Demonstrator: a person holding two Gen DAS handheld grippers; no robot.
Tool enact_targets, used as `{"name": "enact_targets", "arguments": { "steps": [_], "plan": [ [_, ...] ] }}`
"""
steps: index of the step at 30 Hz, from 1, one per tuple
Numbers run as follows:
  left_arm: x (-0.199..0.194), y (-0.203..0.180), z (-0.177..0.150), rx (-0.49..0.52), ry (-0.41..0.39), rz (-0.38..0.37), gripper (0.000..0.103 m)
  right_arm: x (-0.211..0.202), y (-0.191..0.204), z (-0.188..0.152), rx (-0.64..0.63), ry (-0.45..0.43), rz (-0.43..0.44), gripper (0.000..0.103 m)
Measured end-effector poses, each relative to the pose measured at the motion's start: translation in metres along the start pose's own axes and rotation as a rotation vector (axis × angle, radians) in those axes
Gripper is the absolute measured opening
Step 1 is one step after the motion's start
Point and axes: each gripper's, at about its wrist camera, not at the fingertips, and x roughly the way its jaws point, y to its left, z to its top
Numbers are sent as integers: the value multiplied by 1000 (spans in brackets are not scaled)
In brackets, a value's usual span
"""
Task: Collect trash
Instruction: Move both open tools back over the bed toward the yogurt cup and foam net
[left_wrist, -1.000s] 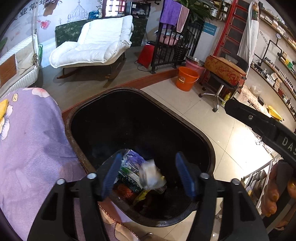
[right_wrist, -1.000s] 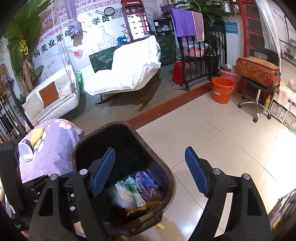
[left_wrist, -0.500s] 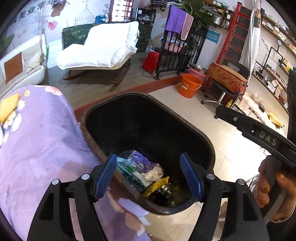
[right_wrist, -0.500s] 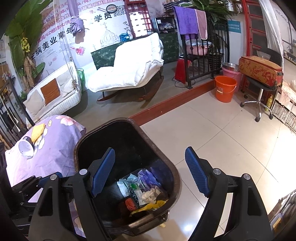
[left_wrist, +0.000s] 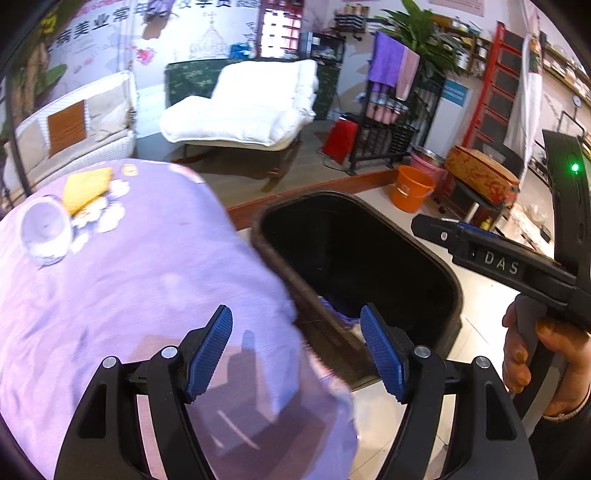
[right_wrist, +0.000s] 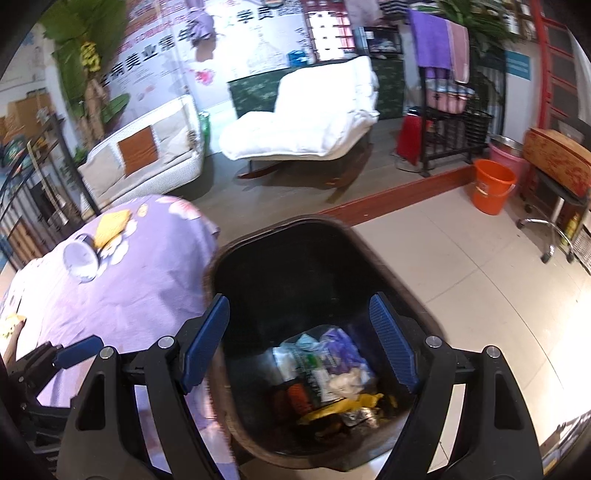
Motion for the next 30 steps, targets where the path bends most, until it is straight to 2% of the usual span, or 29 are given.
{"name": "enact_targets", "arguments": {
  "steps": [8,17,25,30],
  "plan": [
    [-26,49,-7,-46,-50,109,72,12,55,1,-96,25,90,78],
    [-45,126,-10,-164,-80,255,72,29,126,11,-213,48,220,78],
    [-36,209,-1,-224,-72,403,72,69,195,29,-296,76,342,78],
    [-18,251,16,-252,-52,414,72,102,235,45,-334,83,388,78]
  ]
}}
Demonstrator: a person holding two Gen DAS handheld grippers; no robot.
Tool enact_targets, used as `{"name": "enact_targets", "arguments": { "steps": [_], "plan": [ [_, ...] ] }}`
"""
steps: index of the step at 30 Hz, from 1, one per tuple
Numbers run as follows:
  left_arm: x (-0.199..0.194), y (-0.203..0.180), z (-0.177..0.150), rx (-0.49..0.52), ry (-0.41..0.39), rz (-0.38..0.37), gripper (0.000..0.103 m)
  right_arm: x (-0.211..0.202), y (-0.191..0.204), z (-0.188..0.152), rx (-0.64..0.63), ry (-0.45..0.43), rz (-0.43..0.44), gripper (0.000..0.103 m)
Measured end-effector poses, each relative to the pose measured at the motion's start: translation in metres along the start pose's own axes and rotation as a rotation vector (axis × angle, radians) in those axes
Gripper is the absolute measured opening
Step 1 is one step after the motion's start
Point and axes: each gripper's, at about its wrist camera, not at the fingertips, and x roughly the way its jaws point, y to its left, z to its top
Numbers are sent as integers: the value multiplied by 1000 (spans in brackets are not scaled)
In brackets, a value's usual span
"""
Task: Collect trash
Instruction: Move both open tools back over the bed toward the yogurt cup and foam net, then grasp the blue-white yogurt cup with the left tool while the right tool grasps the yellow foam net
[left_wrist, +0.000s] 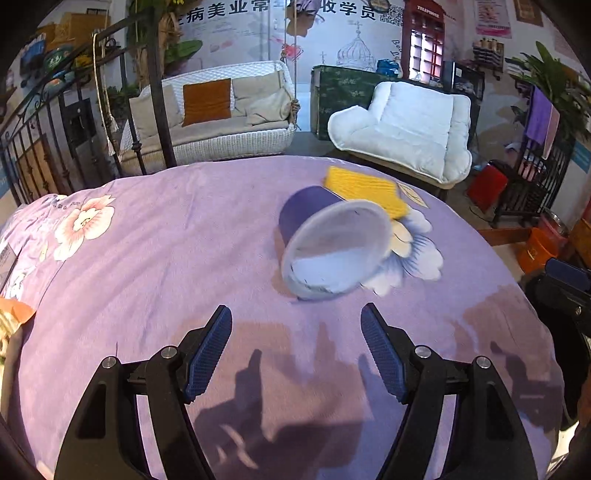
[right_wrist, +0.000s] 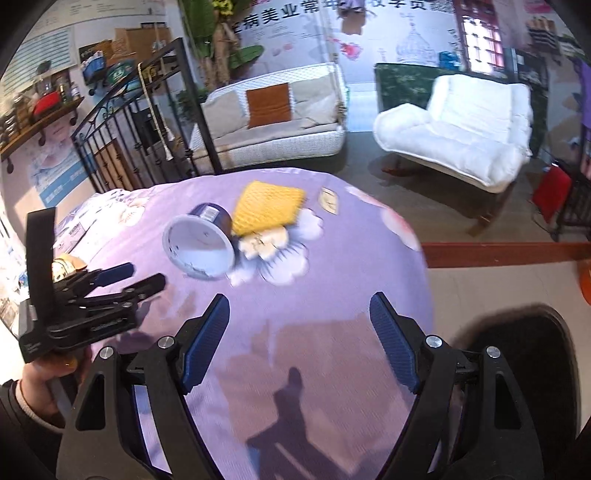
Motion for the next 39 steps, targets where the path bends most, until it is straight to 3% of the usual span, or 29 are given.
{"name": "enact_targets", "arguments": {
  "steps": [8,13,16,18,20,23,25,39],
  "plan": [
    [39,9,25,-7,22,4,69,79,12,53,-2,34,27,78],
    [51,20,27,-80,69,-30,20,134,9,79,61,96,53,78],
    [48,22,23,-104,69,-50,10,166,4,89,127,135,65,77],
    [43,23,23,-113,61,-59,9,182,3,91,161,160,70,67],
    [35,23,22,-115,50,-62,9,189,5,90,166,171,55,42],
    [29,23,22,-124,36,-69,9,191,10,90,150,181,72,16],
    [23,23,23,-129,25,-70,9,182,12,88,144,171,86,11],
    [-30,21,4,-160,-35,-81,9,72,23,67,73,39,105,9]
  ]
}}
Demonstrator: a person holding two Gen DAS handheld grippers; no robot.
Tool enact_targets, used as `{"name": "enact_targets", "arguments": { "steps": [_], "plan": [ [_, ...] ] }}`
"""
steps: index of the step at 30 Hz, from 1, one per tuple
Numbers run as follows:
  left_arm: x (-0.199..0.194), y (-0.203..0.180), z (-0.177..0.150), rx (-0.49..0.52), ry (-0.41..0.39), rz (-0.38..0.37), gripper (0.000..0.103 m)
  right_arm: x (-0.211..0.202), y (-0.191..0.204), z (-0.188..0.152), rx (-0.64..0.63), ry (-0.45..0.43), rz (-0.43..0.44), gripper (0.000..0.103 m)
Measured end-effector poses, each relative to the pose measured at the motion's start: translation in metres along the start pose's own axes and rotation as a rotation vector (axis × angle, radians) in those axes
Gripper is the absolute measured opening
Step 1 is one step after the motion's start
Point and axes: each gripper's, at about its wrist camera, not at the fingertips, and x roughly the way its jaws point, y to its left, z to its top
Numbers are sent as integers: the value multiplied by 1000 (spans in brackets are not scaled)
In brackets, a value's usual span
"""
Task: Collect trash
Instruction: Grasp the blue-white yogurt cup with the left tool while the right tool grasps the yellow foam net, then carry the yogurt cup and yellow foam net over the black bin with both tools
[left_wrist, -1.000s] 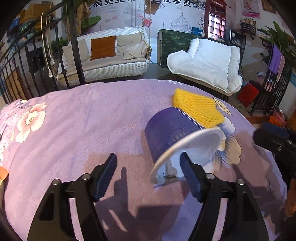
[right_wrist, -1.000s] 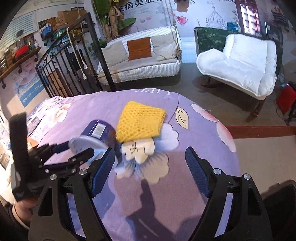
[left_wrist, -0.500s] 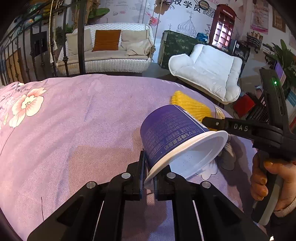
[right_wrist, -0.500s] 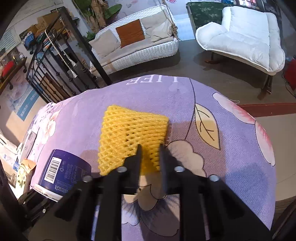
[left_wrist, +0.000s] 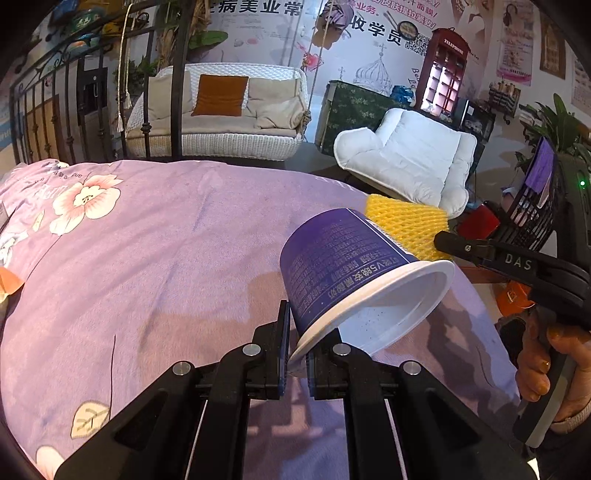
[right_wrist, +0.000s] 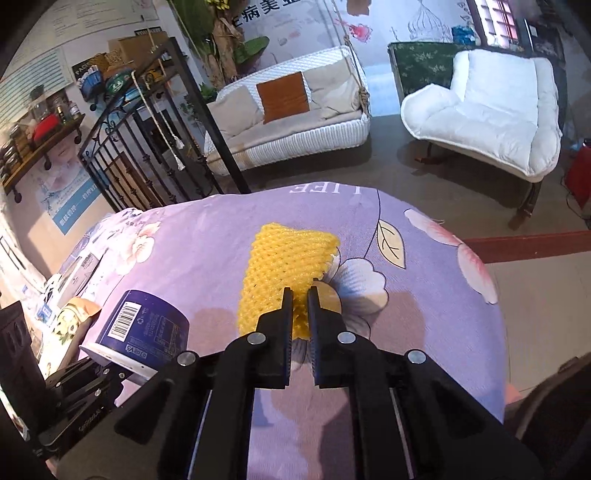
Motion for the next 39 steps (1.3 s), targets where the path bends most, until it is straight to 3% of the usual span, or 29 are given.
{"name": "enact_targets", "arguments": {
  "steps": [11,20,39],
  "plan": [
    [-43,-26,-27,21,-29,-51,9,-90,-15,-41,-12,-57,-50,9],
    [-56,-49,-46,28,-29,-116,9,-154,-38,-82,-14,-124,-144,9],
    [-63,-113,-72,114,-2,-236,9,-225,-117,-152,133,-134,-326,9]
  ]
}}
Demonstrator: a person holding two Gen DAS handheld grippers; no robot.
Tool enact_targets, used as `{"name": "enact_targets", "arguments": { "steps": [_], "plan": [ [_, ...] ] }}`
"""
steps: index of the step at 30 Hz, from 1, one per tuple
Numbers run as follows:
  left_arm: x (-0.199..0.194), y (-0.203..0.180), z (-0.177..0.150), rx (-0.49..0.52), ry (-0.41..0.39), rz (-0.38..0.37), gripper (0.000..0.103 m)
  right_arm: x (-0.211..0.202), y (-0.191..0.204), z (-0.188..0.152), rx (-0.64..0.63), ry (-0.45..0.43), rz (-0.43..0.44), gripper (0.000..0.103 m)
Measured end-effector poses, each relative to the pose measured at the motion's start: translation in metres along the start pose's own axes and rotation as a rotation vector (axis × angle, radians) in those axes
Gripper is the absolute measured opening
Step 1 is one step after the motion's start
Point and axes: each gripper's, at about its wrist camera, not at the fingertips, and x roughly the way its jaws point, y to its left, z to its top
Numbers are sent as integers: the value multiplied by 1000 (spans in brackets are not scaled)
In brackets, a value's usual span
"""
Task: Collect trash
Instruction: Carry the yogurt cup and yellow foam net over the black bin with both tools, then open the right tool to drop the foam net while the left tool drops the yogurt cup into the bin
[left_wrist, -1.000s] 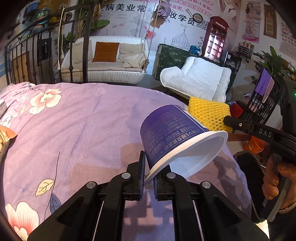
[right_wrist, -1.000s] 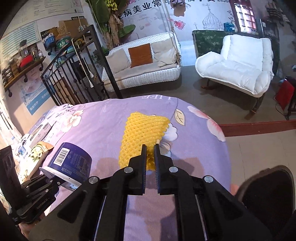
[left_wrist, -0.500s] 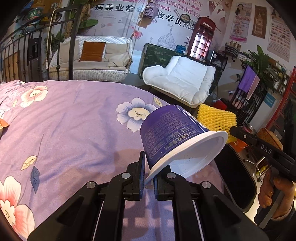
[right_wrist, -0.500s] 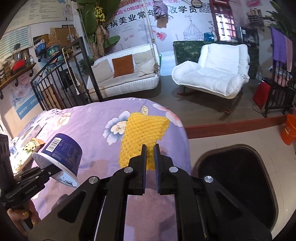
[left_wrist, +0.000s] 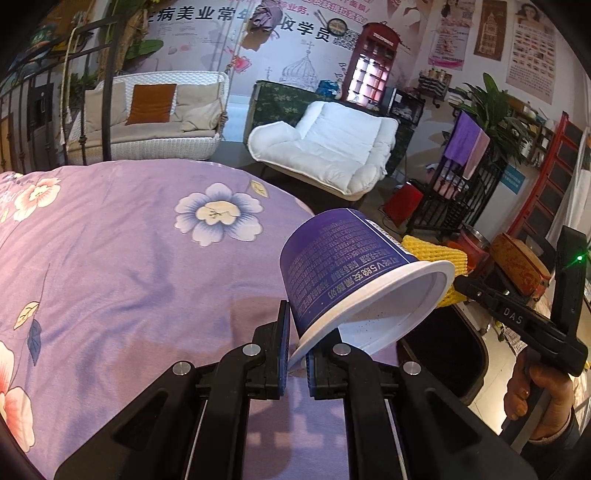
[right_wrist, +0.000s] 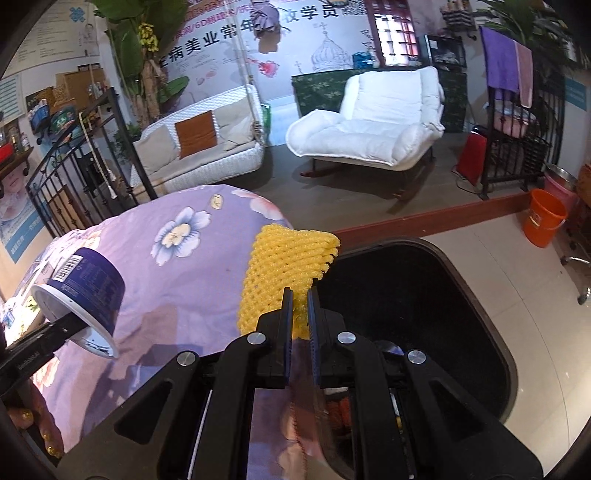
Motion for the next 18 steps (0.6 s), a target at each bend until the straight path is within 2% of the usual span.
{"name": "enact_targets", "arguments": {
  "steps": [9,14,15,17,18],
  "plan": [
    [14,-43,-11,70,35,-64,9,5,-47,-28,22,58,-201,9],
    [21,-62,-16,106,58,-90,9,12,-61,-38,39,85,-243,12],
    [22,-65,-17,114,61,-93,9,15,-63,-40,40,93,-253,14],
    [25,-71,-18,127,69,-100,9,20,-66,-43,51,113,-252,34],
    [27,-74,-18,135,74,-104,9,21,-68,-45,63,115,-250,52]
  ]
}}
